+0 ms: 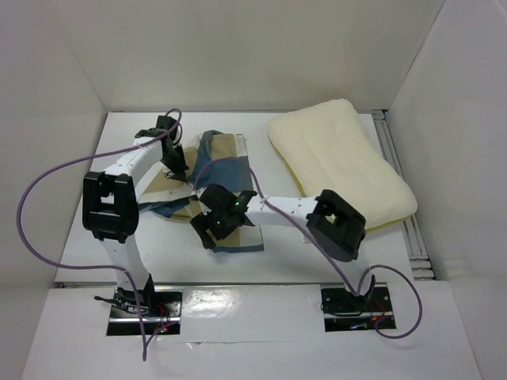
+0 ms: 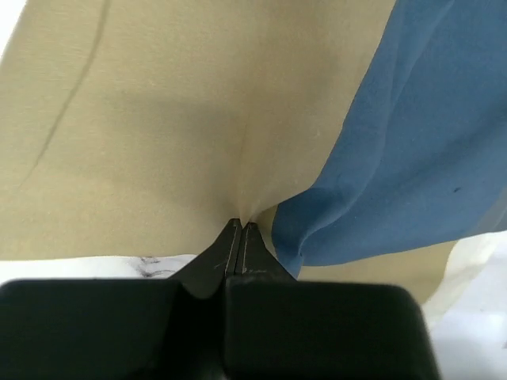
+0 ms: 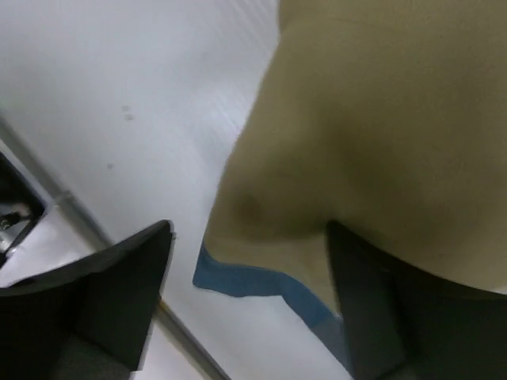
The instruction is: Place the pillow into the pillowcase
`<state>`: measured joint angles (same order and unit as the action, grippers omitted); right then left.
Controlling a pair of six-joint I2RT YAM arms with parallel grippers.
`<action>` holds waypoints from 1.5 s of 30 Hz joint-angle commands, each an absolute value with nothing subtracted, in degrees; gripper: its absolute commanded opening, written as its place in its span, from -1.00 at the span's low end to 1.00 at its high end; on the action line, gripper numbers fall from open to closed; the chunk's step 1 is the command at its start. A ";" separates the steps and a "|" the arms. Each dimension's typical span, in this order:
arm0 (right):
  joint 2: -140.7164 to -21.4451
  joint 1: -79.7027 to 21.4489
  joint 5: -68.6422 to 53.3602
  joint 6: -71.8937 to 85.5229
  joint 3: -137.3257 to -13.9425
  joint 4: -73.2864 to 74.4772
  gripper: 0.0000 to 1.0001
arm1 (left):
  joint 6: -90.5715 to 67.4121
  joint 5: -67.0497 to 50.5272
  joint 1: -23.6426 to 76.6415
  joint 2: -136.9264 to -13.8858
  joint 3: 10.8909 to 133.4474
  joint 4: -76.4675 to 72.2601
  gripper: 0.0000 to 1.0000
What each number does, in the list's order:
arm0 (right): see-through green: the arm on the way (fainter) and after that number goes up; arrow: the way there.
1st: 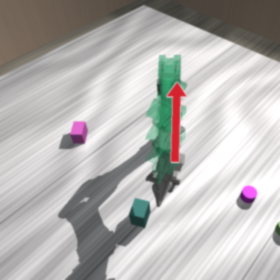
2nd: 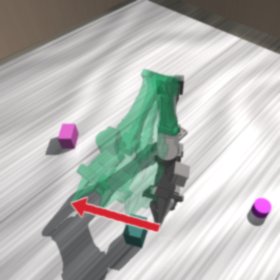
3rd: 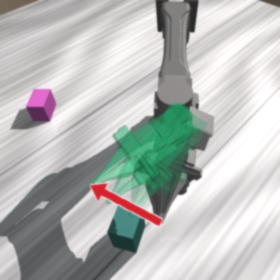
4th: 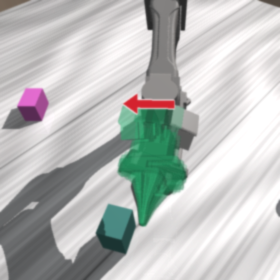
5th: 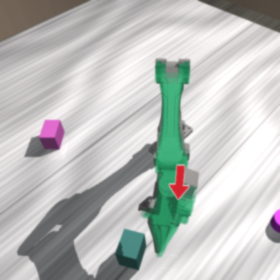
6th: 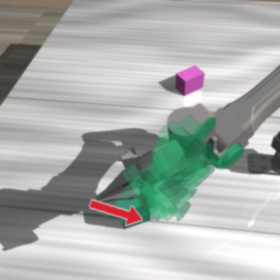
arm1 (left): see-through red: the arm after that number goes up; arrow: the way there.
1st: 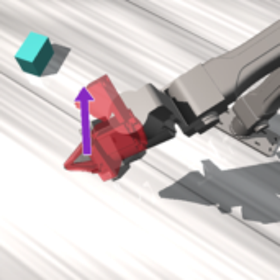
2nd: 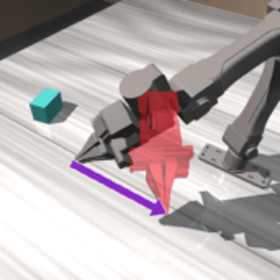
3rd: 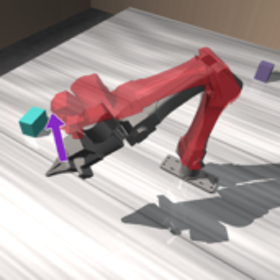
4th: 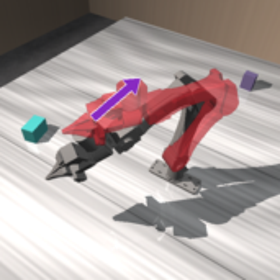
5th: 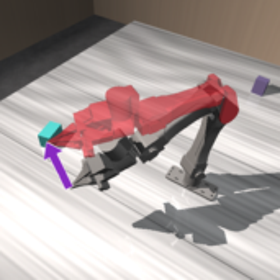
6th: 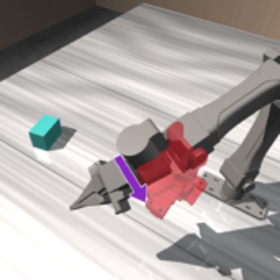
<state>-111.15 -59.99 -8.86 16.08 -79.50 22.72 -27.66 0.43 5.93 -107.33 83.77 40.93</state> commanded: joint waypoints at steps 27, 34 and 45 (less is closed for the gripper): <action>-71.63 -38.14 21.88 13.54 -83.49 34.01 -1.00 | -31.29 4.12 -7.65 -81.74 98.80 44.56 -1.00; -70.40 -30.78 21.73 13.54 -87.71 33.94 -1.00 | -31.82 4.84 -10.46 -80.24 98.70 42.98 -1.00; -88.66 -21.72 -0.60 15.47 -97.03 7.70 -1.00 | -32.17 -3.06 -11.07 -77.20 109.26 40.26 -1.00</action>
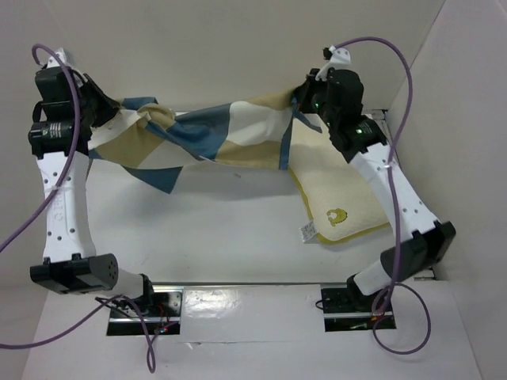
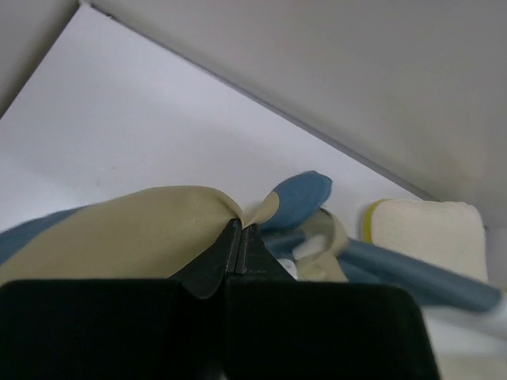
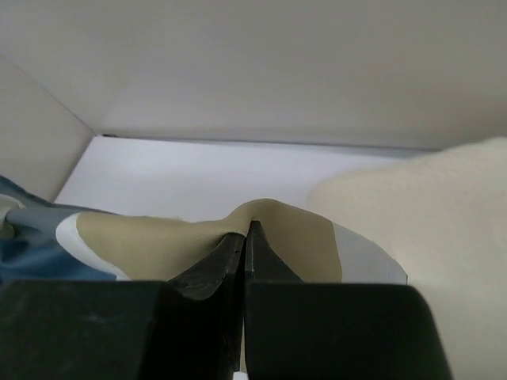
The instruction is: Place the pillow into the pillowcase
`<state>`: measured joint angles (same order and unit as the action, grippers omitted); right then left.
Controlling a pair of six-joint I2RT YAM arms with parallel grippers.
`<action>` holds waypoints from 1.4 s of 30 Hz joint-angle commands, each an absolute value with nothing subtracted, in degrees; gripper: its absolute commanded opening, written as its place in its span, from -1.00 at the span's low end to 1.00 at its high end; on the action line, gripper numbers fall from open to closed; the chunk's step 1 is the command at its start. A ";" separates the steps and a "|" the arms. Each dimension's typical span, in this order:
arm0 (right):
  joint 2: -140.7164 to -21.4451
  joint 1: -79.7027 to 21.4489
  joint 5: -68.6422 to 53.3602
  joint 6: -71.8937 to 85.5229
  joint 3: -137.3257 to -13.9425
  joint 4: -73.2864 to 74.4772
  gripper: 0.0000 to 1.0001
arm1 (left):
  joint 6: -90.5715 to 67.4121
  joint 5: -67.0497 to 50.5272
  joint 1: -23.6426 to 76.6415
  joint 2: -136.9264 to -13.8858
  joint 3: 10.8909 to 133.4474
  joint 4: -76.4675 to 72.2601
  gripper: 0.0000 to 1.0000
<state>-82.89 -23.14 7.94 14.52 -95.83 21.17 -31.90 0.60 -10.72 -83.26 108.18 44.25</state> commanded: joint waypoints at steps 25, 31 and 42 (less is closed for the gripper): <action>-102.21 -37.25 -18.20 19.78 -86.84 20.65 0.98 | -32.87 4.93 -7.90 -89.72 86.32 43.34 0.72; -111.87 -44.65 -14.77 22.49 -87.80 22.76 0.98 | -32.26 -4.38 -8.44 -100.71 86.31 41.84 0.72; -114.87 -40.35 -10.46 29.79 -80.86 19.60 0.82 | -33.57 -5.27 -7.82 -110.74 80.52 39.38 0.49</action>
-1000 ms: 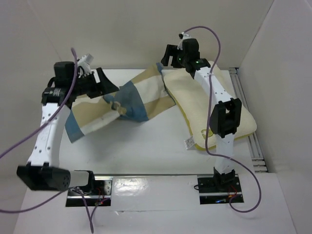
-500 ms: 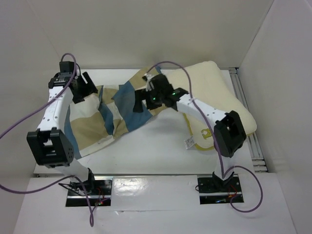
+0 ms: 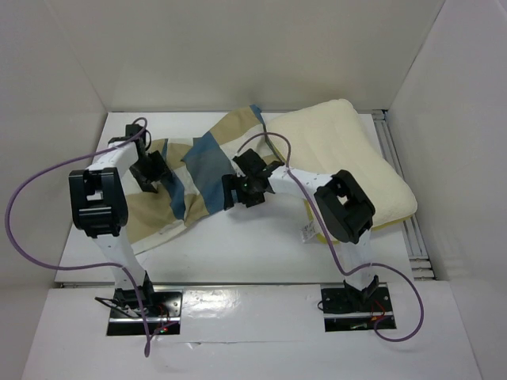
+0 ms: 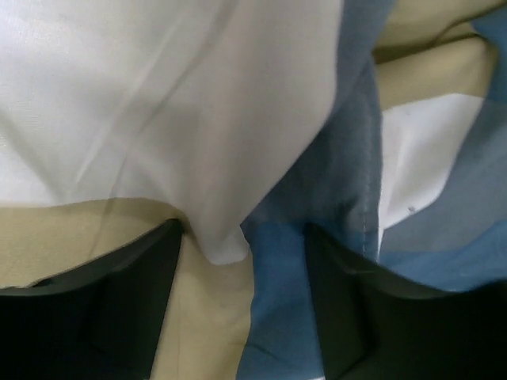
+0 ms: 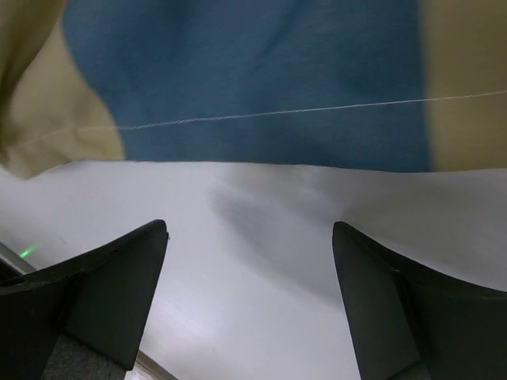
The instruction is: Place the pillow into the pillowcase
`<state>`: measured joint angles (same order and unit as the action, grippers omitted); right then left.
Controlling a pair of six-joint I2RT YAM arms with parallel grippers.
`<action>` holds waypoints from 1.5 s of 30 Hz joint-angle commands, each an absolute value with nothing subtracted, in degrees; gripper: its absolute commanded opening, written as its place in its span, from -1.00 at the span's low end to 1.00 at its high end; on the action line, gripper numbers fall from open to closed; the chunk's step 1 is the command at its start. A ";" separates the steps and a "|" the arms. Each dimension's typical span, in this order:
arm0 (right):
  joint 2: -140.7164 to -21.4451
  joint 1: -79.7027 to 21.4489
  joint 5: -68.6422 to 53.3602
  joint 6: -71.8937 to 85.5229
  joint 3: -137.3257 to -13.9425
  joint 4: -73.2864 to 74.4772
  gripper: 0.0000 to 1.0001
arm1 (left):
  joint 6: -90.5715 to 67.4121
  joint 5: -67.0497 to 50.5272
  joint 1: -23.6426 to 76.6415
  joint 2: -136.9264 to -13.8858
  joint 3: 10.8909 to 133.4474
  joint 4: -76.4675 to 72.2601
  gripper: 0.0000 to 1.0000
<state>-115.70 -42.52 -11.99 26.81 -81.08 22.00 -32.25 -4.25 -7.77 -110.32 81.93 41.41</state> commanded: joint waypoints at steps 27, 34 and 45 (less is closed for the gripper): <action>-122.37 -28.21 -21.09 20.48 -106.47 22.06 0.94 | -30.59 -8.64 7.76 -86.12 79.26 50.27 0.77; -104.62 -32.60 -13.90 17.15 -86.25 27.50 1.00 | -33.93 -4.48 0.88 -101.21 84.80 42.91 0.78; -100.45 -45.26 -2.91 20.39 -73.21 30.59 1.00 | -32.17 -4.04 0.88 -118.56 92.90 41.66 0.50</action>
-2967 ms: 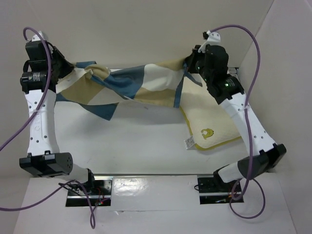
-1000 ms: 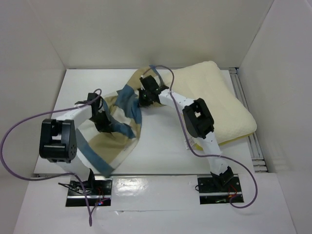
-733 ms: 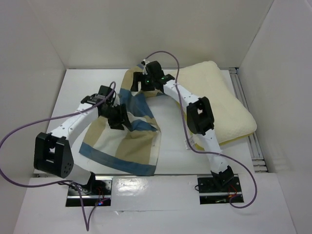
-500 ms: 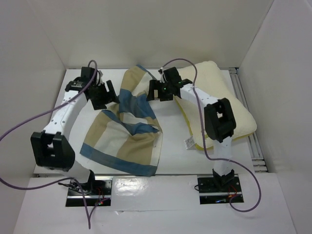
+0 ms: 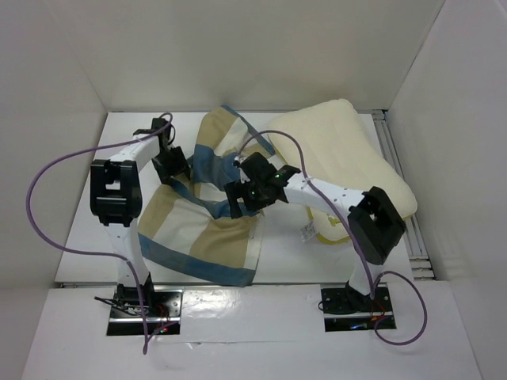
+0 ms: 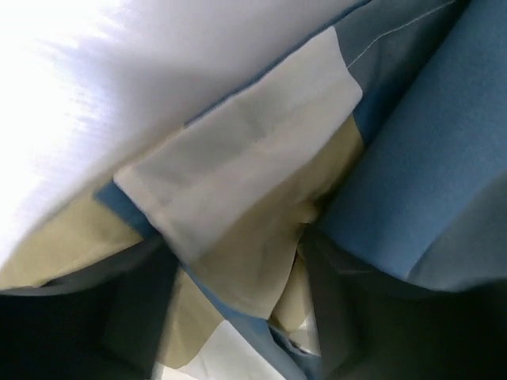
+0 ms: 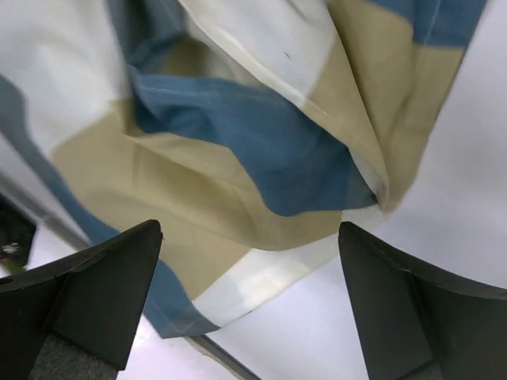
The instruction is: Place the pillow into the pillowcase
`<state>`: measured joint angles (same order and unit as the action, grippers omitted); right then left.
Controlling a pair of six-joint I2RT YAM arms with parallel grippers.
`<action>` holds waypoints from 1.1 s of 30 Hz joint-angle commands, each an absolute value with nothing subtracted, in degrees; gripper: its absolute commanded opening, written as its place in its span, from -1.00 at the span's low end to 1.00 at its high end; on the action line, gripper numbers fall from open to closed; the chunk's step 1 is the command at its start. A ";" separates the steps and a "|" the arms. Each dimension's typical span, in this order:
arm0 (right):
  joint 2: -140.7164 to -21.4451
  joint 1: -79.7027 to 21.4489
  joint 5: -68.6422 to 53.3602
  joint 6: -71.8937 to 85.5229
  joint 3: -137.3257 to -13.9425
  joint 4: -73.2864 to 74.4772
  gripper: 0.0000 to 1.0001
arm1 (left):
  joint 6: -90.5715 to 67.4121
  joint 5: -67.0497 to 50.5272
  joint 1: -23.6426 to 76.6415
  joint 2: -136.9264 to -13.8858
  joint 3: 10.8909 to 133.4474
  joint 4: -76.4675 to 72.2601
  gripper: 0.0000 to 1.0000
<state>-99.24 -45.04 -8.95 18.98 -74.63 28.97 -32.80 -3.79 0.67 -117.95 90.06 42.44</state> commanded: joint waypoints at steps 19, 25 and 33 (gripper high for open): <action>-121.90 -34.37 -7.11 11.34 -137.62 36.56 -1.00 | -35.94 -12.04 -13.53 -98.90 114.08 50.98 -1.00; -114.44 -34.89 -10.63 11.34 -127.72 34.63 -1.00 | -35.95 -10.11 -15.29 -82.46 99.99 50.98 -1.00; -119.86 -28.92 -11.68 11.34 -127.34 37.71 -1.00 | -38.58 -15.81 -11.07 -65.83 66.20 42.64 -0.56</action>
<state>-115.00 -32.82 -10.83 12.27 -125.25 35.48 -36.58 -12.67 -12.47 -65.36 73.08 45.34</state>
